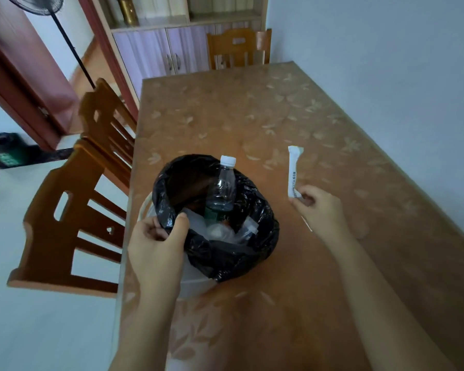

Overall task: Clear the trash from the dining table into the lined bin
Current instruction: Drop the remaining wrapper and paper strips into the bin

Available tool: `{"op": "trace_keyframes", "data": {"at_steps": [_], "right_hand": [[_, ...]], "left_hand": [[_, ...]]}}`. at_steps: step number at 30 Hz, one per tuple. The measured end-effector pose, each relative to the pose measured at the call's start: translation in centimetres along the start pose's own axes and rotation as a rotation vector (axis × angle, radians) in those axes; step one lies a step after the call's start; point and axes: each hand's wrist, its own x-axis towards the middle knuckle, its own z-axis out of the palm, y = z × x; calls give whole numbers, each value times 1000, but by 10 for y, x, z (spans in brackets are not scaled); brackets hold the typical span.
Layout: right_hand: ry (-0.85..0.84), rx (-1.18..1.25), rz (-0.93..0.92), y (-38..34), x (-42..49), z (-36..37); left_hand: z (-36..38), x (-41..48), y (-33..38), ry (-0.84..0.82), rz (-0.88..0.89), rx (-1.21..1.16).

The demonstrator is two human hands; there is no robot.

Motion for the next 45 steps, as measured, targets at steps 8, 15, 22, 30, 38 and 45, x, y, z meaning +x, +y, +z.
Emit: {"op": "trace_keyframes", "data": {"at_steps": [8,15,22,30,38,45], "right_hand": [[44,75,-141,-84,-44,-24],[-29,269,-288,-155,-72,-28],[-331,-63,-393,-181,-92,-5],[-487,-220,-350,-171,-106,29],[-507,-128,-359,-172,-122,25],[-296,-242,-421,-175,-150,23]], "left_hand": [[-45,-17,8,-46,8,-50],[-76,-32,13,-74,8,-111],[-95,-45,16,-59,47,-155],[-110,-64,17,-11,27,-195],[-129,-67,12,31,-3,-202],[-161,-65,5,89,-81,-260]]}}
